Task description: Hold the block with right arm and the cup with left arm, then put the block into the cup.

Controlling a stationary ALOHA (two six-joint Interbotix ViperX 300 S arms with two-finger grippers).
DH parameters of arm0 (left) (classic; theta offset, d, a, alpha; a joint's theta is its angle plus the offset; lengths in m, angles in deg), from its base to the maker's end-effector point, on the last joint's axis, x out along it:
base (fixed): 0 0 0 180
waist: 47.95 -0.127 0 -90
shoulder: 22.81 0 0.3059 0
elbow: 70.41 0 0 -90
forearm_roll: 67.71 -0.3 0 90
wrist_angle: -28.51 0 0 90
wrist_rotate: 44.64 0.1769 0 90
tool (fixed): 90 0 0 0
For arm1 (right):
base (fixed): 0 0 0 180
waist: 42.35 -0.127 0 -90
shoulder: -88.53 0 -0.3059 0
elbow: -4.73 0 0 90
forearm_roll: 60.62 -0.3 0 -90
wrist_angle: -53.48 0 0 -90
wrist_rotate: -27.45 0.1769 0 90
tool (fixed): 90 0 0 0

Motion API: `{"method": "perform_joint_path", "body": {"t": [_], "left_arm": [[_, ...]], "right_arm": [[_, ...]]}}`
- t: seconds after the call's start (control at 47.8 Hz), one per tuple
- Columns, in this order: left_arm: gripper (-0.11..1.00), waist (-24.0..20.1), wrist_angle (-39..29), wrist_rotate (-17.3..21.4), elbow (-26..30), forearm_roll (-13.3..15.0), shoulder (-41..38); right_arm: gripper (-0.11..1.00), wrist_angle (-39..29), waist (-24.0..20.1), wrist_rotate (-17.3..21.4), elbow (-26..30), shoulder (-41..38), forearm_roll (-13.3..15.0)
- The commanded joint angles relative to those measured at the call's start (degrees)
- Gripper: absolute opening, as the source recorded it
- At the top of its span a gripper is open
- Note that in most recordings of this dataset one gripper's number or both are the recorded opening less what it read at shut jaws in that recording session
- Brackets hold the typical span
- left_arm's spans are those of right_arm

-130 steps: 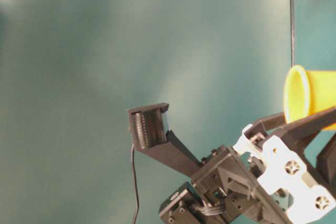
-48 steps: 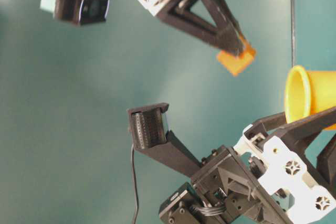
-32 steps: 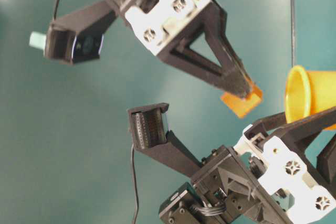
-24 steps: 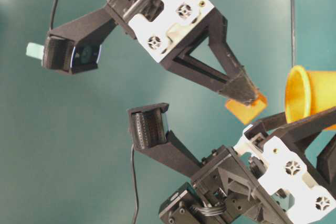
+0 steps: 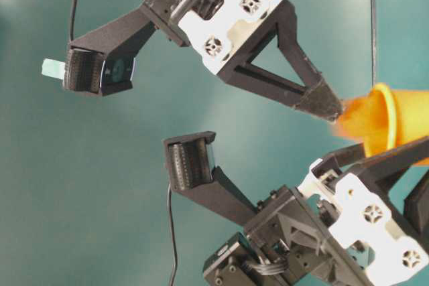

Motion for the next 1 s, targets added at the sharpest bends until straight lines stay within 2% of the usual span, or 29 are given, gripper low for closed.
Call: {"method": "perform_joint_path", "body": {"t": [0.0, 0.188, 0.982], "left_arm": [[0.63, -0.3, 0.4, -0.1, 1.2, -0.1, 1.0], [0.63, -0.3, 0.5, 0.0, 1.2, -0.2, 0.9], [0.63, -0.3, 0.6, 0.0, 1.2, -0.1, 0.9]], "right_arm": [[0.56, 0.2, -0.4, -0.4, 1.4, 0.9, 0.3], [0.57, 0.1, -0.4, -1.5, 1.4, 0.9, 0.3], [0.57, -1.4, -0.4, -1.5, 1.4, 0.9, 0.3]]}}
